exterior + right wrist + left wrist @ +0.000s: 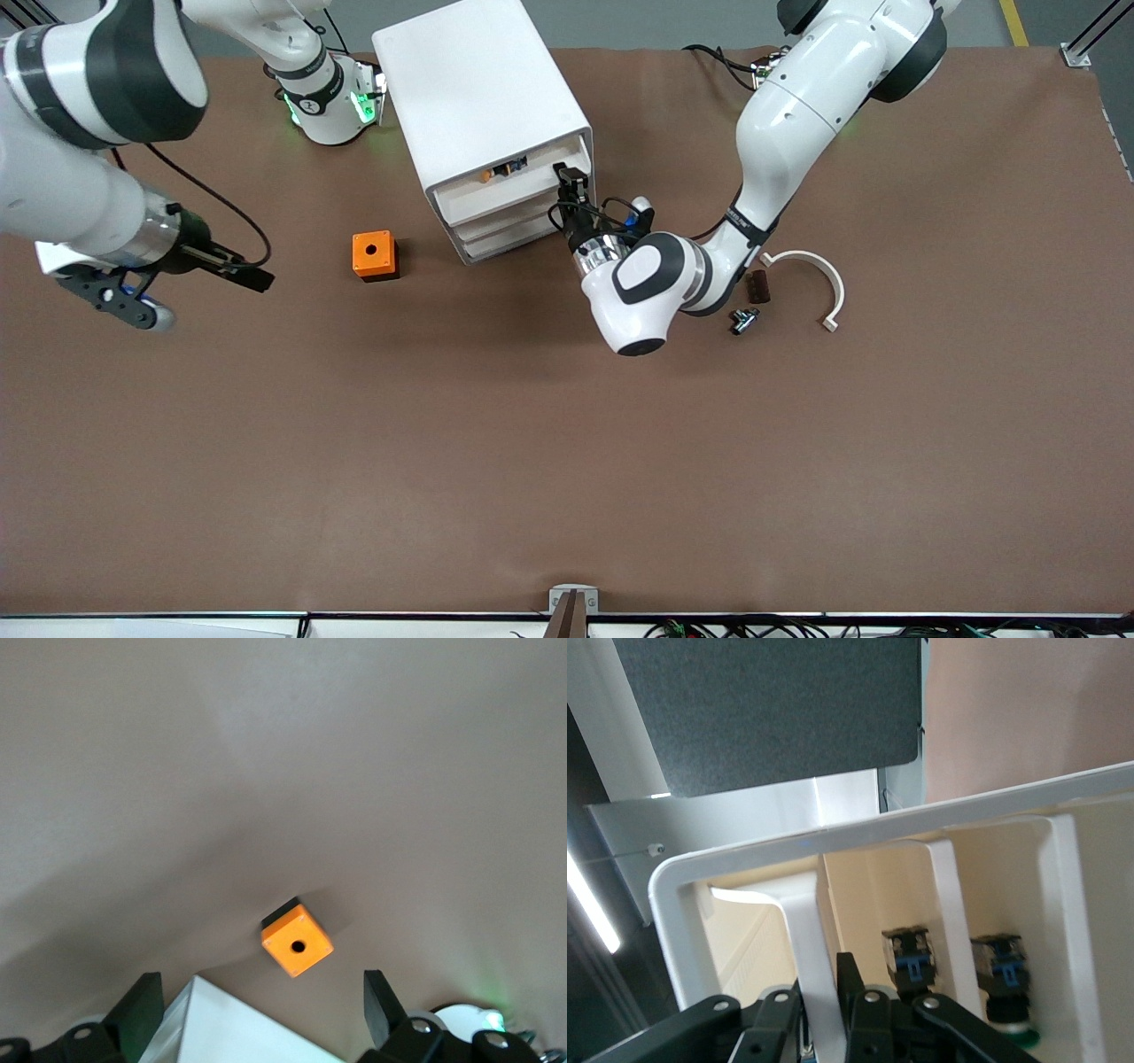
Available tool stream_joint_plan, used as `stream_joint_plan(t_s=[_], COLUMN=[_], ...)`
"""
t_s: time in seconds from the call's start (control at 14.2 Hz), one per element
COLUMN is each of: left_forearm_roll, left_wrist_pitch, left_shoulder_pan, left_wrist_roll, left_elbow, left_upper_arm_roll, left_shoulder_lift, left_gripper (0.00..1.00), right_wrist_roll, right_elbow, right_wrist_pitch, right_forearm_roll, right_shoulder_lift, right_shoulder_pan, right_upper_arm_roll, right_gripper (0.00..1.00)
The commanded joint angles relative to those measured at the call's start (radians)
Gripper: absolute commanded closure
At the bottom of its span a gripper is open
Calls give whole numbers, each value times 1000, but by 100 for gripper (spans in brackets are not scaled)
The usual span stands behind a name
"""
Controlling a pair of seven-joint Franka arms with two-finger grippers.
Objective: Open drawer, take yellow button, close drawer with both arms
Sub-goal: 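Pull the drawer open with the left gripper while the right gripper approaches, then lower the right gripper into the drawer onto the yellow button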
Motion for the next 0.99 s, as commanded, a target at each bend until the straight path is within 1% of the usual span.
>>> stream_joint_plan(t_s=[0.0,0.14,0.28,0.56,0.78,0.92], left_forearm_roll=[-34,-46,-46,-48,-48,-48], left_wrist_pitch=[8,16,19,19,19,19], left_shoulder_pan=[33,55,73,110,144,158], left_wrist_roll=[15,15,13,15,15,15], left_elbow=[9,11,12,14,14,16], left_upper_arm_roll=[-1,-1,-1,-1,-1,-1], left_shoulder_lift=[7,15,21,22,24,29], left_gripper=[87,86,86,85,84,82], right_wrist_roll=[176,301,373,563,672,750], right_elbow=[-16,-47,-91,-91,-91,-93], right_wrist_pitch=[23,75,150,182,204,233], right_forearm_roll=[3,6,4,6,7,26], right_shoulder_lift=[-15,-7,-9,-1,2,16], right_shoulder_pan=[116,176,240,364,421,466], right_upper_arm_roll=[-5,-3,-5,-5,-3,-5], right_gripper=[0,0,0,0,0,0])
